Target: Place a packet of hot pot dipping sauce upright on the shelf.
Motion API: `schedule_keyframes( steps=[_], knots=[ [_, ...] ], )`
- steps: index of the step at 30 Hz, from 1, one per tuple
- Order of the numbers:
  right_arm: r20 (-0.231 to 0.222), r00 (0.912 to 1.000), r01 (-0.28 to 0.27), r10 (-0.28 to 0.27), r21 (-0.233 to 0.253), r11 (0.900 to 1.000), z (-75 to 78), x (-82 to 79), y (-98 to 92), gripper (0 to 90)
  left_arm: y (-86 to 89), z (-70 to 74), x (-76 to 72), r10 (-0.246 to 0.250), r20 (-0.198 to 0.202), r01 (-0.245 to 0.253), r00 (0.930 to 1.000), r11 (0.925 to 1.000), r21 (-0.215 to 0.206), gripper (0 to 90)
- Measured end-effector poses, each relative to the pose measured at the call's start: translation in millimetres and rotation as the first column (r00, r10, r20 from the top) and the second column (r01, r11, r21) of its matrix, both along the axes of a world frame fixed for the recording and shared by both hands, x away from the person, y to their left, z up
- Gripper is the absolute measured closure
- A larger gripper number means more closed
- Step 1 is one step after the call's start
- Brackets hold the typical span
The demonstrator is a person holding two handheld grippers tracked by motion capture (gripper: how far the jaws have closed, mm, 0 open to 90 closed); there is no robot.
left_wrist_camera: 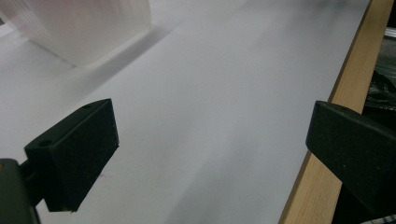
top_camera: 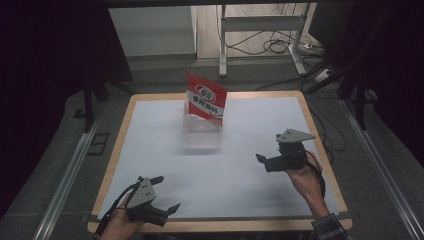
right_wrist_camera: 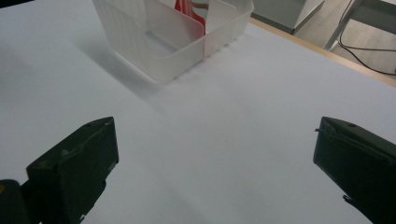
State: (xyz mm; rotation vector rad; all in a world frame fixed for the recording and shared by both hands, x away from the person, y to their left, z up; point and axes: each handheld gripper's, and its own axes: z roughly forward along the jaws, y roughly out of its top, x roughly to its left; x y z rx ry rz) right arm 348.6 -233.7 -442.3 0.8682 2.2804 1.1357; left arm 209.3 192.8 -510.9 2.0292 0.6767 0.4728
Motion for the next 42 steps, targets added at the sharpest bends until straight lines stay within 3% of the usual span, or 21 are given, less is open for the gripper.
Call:
schedule_keyframes(
  steps=[13, 27, 36, 42],
  knots=[
    [0.011, 0.9983, 0.057, -0.057, 0.004, 0.998, -16.7, -17.5, -27.6, 0.0, -0.7, -0.2, 0.0, -0.001, 0.000, 0.001, 1.0000, 1.0000, 0.003, 2.3],
    [0.023, 0.9964, 0.082, -0.082, -0.008, 0.997, -29.3, -33.9, -48.0, 0.0, -1.9, -0.5, -0.5, -0.005, 0.001, 0.005, 1.0000, 0.9999, 0.013, 2.4],
    [0.017, 0.9949, 0.100, -0.100, -0.029, 0.995, -37.5, -43.4, -60.0, 0.0, -3.0, -0.8, -0.9, -0.009, 0.005, 0.009, 0.9999, 0.9997, 0.025, 2.6],
    [-0.009, 0.9939, 0.109, -0.110, -0.068, 0.992, -43.8, -46.7, -65.5, 0.0, -4.0, -1.0, -1.6, -0.015, 0.010, 0.015, 0.9998, 0.9993, 0.033, 2.9]
  ],
)
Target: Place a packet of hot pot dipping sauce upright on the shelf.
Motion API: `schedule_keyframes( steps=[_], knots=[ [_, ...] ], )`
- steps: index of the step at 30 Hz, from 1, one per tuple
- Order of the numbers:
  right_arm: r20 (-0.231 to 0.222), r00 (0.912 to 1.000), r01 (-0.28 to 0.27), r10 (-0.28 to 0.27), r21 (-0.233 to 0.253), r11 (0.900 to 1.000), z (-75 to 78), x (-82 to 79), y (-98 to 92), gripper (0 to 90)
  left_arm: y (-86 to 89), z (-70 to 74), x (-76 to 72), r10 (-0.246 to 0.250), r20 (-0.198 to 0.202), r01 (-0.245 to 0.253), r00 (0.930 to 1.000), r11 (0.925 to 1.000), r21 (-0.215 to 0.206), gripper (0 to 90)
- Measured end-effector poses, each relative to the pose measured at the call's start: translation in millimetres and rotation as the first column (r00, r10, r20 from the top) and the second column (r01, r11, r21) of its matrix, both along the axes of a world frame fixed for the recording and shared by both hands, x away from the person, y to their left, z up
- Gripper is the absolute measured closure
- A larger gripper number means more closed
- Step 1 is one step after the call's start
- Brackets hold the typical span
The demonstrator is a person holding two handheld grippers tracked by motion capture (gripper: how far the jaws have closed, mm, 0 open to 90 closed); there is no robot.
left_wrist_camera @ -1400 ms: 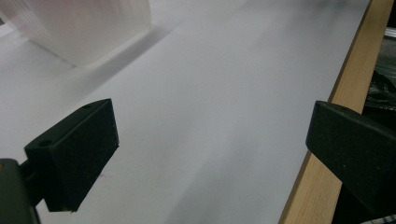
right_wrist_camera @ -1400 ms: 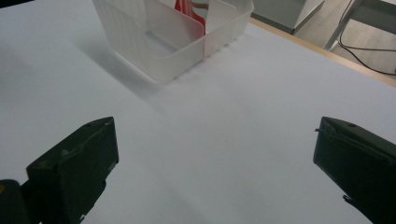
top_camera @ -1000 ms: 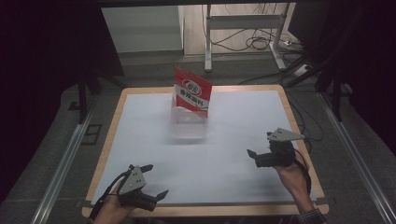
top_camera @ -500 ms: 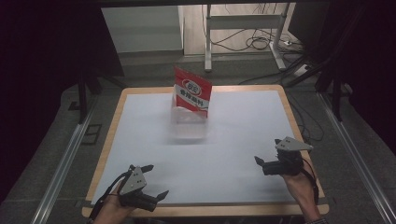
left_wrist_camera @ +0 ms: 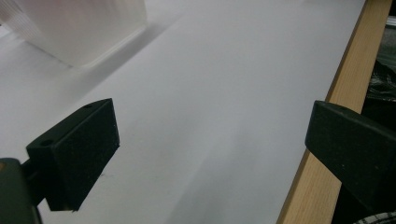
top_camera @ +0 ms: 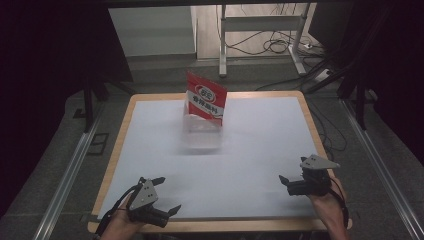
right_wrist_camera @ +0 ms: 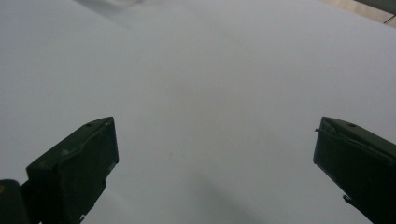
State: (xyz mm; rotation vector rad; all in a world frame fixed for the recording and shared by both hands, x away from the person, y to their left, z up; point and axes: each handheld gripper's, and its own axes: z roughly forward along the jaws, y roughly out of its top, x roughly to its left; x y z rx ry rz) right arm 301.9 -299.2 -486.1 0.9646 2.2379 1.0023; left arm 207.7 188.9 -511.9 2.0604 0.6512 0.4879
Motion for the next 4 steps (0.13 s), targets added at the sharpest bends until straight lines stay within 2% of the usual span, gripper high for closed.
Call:
schedule_keyframes(
  steps=[4],
  knots=[
    [-0.014, 0.9999, 0.001, -0.002, -0.006, 1.000, -1.8, -0.3, -1.5, 0.0, 0.3, 0.2, 0.4, 0.005, -0.001, -0.005, 1.0000, 1.0000, -0.004, 2.9]
  ],
)
